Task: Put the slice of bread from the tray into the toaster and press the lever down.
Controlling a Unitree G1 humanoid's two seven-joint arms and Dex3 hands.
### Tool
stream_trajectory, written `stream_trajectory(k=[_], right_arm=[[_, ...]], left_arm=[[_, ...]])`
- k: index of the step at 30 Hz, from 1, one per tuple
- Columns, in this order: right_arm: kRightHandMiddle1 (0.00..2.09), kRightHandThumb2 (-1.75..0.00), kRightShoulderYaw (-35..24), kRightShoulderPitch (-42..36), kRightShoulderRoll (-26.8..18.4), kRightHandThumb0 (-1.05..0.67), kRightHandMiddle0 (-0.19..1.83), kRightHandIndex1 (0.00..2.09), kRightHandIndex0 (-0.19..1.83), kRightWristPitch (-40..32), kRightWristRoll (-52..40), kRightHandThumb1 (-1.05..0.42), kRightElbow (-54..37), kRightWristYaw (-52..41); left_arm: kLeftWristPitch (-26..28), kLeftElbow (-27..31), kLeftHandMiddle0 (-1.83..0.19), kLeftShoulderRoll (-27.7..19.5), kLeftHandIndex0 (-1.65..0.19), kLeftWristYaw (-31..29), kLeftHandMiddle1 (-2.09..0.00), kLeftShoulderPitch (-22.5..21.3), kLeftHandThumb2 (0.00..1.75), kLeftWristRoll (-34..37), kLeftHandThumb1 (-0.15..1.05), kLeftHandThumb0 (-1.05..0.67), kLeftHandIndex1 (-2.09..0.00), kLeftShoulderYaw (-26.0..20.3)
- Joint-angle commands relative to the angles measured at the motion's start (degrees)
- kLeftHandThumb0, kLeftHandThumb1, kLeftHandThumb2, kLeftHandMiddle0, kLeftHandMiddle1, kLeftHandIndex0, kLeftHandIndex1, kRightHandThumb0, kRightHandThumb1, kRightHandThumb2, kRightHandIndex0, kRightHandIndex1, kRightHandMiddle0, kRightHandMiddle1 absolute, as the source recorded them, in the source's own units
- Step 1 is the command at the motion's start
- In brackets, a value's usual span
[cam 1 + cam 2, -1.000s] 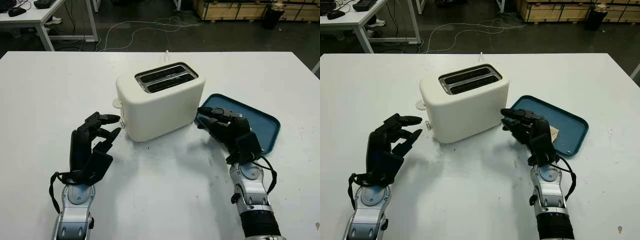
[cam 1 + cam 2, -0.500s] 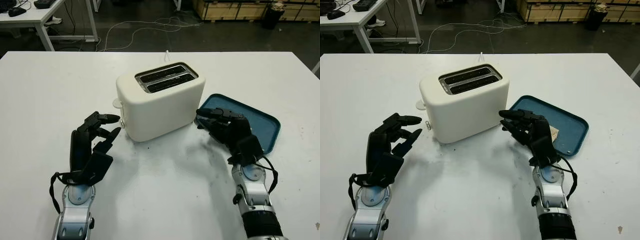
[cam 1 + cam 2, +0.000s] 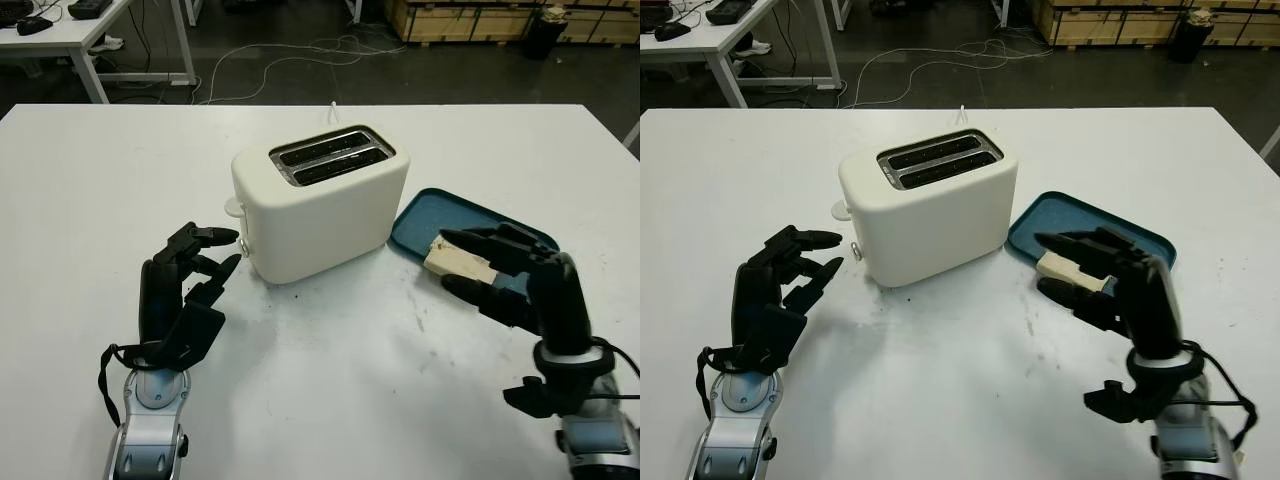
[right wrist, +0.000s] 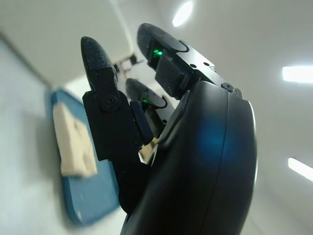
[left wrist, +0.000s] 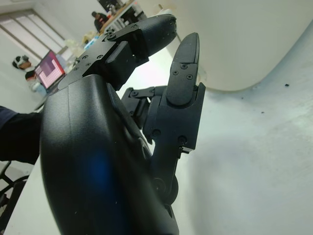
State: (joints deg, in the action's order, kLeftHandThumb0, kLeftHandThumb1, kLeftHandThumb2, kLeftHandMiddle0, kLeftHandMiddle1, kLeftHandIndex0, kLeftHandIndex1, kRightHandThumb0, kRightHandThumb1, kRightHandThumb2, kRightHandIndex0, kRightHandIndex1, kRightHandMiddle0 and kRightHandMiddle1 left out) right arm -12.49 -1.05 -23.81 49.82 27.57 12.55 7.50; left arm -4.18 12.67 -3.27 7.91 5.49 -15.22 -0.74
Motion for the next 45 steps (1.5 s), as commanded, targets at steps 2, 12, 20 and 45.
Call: stream_trajectory(k=[2, 12, 20, 45], right_arm=[[0.00, 0.00, -0.2, 0.6, -3.7, -0.56, 0.58, 0.06, 0.62, -1.0, 5.9, -0.81, 4.6, 4.9], [0.00, 0.00, 6.9, 3.5, -11.5, -0.73, 0.39, 0.00, 0.39, -11.5, 20.4, -0.80, 12.7, 17.6], [0.00, 0.00, 13.2, 5.7, -13.0, -0.78, 0.36, 0.00, 0.33, -18.9, 22.5, -0.75, 17.7, 23.2], [0.02, -0.03, 28.3, 15.5, -15.7, -0.46, 0.48, 0.03, 0.47, -25.9, 23.0, -0.92, 35.3, 33.6]], left_arm=[[-0.7, 0.1, -0.59, -0.4, -0.62, -0.1, -1.49, -0.8, 0.08, 0.4, 0.92, -0.35, -0.89, -0.2], [-0.1, 0.5, -0.59, -0.6, -0.63, -0.3, -1.51, -1.0, 0.09, 0.0, 0.92, -0.34, -0.89, -0.2], [-0.5, 0.4, -0.59, -0.5, -0.63, -0.6, -1.51, -1.0, 0.09, 0.7, 0.92, -0.34, -0.89, -0.3], [-0.5, 1.3, -0.59, -0.6, -0.62, -1.1, -1.53, -1.6, 0.08, 0.6, 0.92, -0.32, -0.91, -1.1]])
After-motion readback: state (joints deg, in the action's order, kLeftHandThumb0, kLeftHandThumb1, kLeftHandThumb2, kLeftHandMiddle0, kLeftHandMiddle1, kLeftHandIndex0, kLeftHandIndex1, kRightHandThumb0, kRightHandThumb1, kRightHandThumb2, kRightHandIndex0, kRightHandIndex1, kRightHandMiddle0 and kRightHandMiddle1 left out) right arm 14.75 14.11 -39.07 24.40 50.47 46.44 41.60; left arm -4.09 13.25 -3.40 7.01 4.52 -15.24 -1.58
